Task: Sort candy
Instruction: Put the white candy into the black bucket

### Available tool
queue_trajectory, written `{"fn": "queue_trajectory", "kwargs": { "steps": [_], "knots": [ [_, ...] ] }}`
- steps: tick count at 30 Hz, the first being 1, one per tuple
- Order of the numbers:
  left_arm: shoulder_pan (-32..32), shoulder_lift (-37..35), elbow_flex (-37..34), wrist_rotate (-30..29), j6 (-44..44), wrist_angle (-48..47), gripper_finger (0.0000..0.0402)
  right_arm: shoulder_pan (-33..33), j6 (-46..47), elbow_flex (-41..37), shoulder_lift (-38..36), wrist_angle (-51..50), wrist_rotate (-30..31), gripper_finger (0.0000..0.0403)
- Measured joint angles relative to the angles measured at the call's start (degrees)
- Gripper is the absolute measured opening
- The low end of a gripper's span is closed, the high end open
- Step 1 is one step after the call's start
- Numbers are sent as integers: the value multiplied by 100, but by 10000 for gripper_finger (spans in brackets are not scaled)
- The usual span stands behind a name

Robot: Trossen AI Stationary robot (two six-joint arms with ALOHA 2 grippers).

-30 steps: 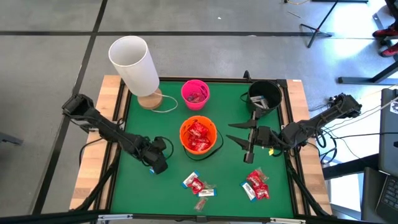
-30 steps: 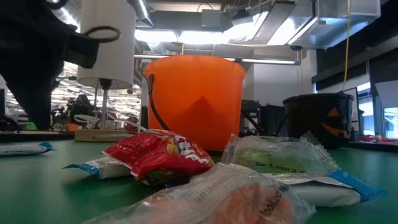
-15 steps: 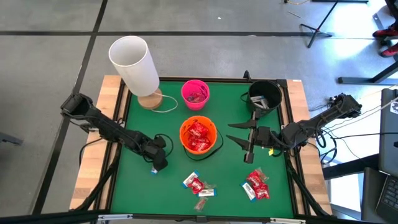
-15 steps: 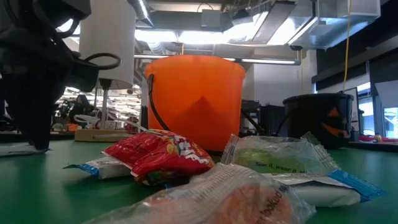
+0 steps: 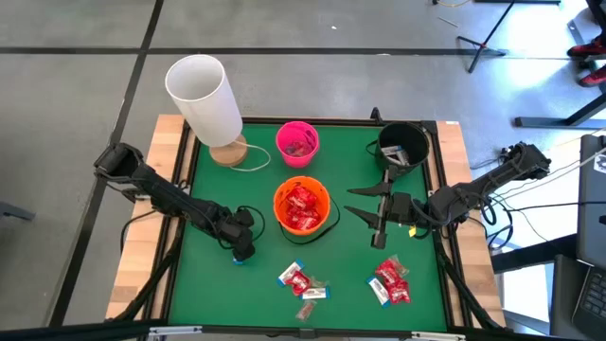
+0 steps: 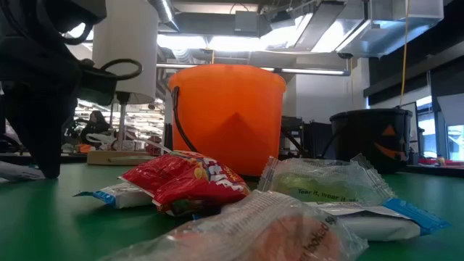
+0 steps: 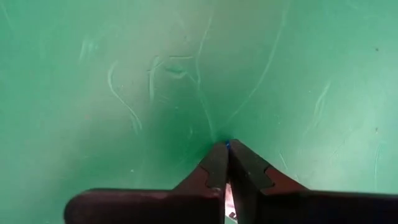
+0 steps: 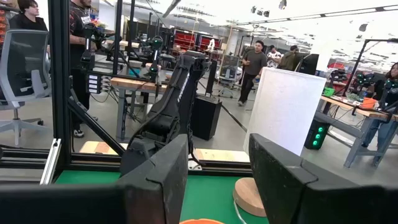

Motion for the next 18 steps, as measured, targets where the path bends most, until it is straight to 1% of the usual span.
{"fn": "queue_trajectory", "kwargs": {
  "steps": [4,7,16,18],
  "knots": [
    [-102,-1,515,-255,197,-557,0,-1,-11,0,0,0,0,166],
    [-194,-3,976,-508,258,-1217,0,0,-11,0,0,2,0,166],
    [-551,-10,2599,-1508,341,-3012,0,0,-13,0,0,2,0,166],
    [-636,-12,2884,-1664,341,-3242,0,0,-13,0,0,2,0,166]
  ]
}}
